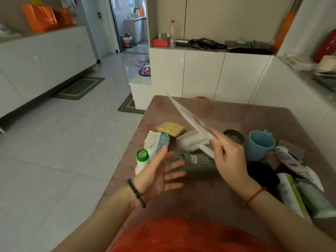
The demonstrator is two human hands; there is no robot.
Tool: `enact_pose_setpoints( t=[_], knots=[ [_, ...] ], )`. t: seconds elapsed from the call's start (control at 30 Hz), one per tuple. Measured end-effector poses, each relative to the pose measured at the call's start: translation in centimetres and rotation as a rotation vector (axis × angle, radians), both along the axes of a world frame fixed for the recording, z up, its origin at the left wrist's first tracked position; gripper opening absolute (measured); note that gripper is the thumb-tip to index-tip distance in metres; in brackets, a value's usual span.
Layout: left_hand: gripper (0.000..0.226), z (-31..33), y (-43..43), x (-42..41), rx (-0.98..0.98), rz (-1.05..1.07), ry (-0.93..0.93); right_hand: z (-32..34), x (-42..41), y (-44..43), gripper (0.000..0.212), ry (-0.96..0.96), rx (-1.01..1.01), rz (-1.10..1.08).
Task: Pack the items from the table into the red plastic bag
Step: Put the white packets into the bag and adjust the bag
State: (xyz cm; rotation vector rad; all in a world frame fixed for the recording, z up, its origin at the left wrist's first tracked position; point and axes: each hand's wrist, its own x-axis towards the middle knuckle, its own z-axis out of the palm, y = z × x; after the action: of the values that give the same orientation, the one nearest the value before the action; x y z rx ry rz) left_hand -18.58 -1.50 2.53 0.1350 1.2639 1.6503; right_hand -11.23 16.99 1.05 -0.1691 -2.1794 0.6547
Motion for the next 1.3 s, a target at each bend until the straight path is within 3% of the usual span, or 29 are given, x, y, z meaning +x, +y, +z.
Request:
enact_pose_setpoints(
  t=[0.07, 0.17, 0.23, 0.37, 0.47, 0.53, 0.63, 0.67, 0.8, 0.87, 0.93, 1.1, 1.2, 1.3],
  knots=[
    [0.087, 1.8, 0.5, -0.2, 0.166, 0.010, -0.008, 0.8, 0.4, -1.1, 0.039, 0.025, 0.230, 0.141],
    [0.041, 4.0, 1.0, -0.9, 0.195, 0.211, 0.031, 1.1, -0.4, -2.6, 0.043, -0.058, 0.466, 0.284],
    [0.034, 4.5, 0.5, -2.2, 0.147, 0.381, 0.054, 1.6, -1.7, -2.9, 0.054, -0.179, 0.350, 0.301],
    [0.026, 5.0, -3.4, -5.9, 0.154, 0.651, 0.163, 2.0, -5.5, -3.3, 0.068, -0.516, -0.295, 0.133],
    [0.024, 3.8, -6.7, -7.5, 0.131, 0.756, 0.170, -1.1, -9.9, -4.1, 0.062, -0.805, -0.468, 0.148],
    [0.025, 2.5, -8.4, -7.7, 0.125, 0.766, 0.134, -4.0, -13.2, -5.1, 0.062, -0.890, -0.531, 0.168],
    [0.026, 0.5, -10.5, -7.2, 0.116, 0.766, 0.089, -7.6, -17.1, -6.7, 0.097, -1.011, -0.492, 0.105],
    [0.026, -0.1, -11.2, -7.0, 0.116, 0.762, 0.077, -8.0, -17.9, -7.3, 0.099, -1.051, -0.457, 0.054],
    [0.029, -1.6, -13.3, -6.1, 0.125, 0.771, 0.037, -8.9, -19.2, -8.2, 0.078, -1.105, -0.447, -0.083],
    [0.030, -1.7, -14.0, -5.6, 0.137, 0.765, 0.024, -9.1, -19.4, -8.1, 0.074, -1.041, -0.431, -0.086],
    [0.031, -1.3, -14.6, -4.9, 0.153, 0.750, 0.016, -8.6, -19.0, -7.9, 0.057, -0.851, -0.508, -0.108],
    [0.053, 0.7, -15.3, -3.5, 0.195, 0.728, 0.043, -4.4, -16.0, -5.7, 0.039, -0.442, -0.909, -0.168],
    [0.051, 2.4, -15.1, -2.3, 0.267, 0.675, 0.061, -0.7, -11.8, -5.0, 0.039, -0.177, -1.258, -0.017],
    [0.043, 4.0, -14.6, -0.2, 0.351, 0.584, 0.073, 4.0, -5.3, -5.4, 0.036, 0.115, -1.448, 0.199]
  ],
)
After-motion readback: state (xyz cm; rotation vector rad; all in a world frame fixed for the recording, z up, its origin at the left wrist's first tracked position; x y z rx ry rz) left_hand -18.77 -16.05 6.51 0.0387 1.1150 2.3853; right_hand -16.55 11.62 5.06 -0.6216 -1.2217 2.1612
